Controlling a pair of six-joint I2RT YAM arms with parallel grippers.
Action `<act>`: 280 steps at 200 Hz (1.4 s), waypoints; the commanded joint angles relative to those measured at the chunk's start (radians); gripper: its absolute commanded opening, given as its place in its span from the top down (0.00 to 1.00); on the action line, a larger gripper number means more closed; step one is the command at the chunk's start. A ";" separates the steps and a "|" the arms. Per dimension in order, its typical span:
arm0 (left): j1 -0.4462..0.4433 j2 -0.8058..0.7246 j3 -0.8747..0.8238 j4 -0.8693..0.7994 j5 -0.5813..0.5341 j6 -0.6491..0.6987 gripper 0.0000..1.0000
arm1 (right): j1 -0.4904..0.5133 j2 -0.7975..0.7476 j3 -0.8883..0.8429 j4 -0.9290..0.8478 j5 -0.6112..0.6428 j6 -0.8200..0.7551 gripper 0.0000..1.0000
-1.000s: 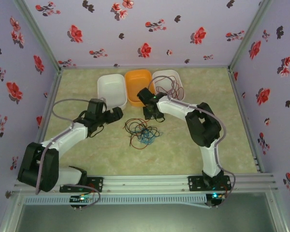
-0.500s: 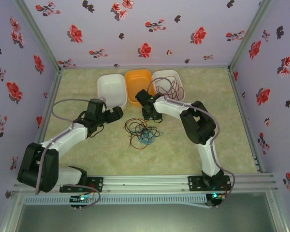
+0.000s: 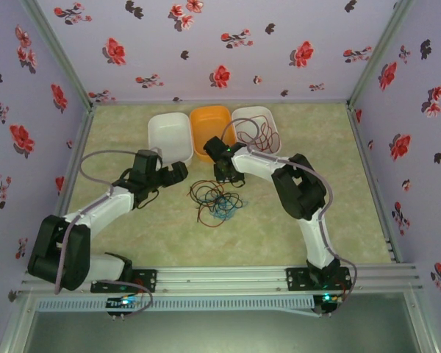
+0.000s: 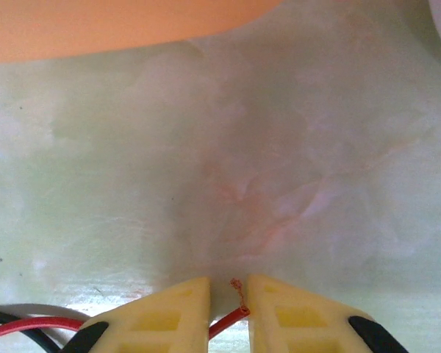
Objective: Untangle the cables
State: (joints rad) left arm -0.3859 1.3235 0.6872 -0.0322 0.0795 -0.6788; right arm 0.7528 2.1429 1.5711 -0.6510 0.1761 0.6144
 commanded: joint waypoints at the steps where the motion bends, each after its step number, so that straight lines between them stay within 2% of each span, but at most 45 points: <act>1: -0.004 0.010 0.023 0.014 0.009 -0.004 0.00 | 0.006 0.045 0.009 0.024 -0.013 0.015 0.86; 34: -0.004 0.010 0.023 0.011 0.009 -0.001 0.00 | 0.006 0.021 -0.010 0.065 -0.026 0.008 1.00; 81: -0.004 0.001 0.019 0.008 0.015 0.008 0.00 | 0.012 -0.094 -0.101 0.228 -0.072 -0.036 1.00; 120: -0.004 -0.008 0.012 0.022 0.027 0.021 0.00 | 0.024 -0.250 -0.206 0.373 -0.066 -0.096 1.00; 167: -0.005 -0.009 0.005 0.077 0.082 0.039 0.01 | 0.047 -0.415 -0.279 0.465 -0.020 -0.182 1.00; 198: -0.005 0.015 0.012 0.117 0.126 0.054 0.02 | 0.053 -0.511 -0.283 0.499 -0.006 -0.240 1.00; 242: -0.018 0.036 0.014 0.213 0.249 0.093 0.07 | 0.056 -0.601 -0.238 0.497 0.007 -0.322 1.00; 280: -0.044 0.048 0.039 0.204 0.267 0.131 0.10 | 0.057 -0.667 -0.194 0.507 0.006 -0.369 1.00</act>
State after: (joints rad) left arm -0.4152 1.3563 0.6903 0.1371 0.3027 -0.5995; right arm 0.8001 1.5349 1.3159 -0.1806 0.1577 0.3092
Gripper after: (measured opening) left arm 0.914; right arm 0.065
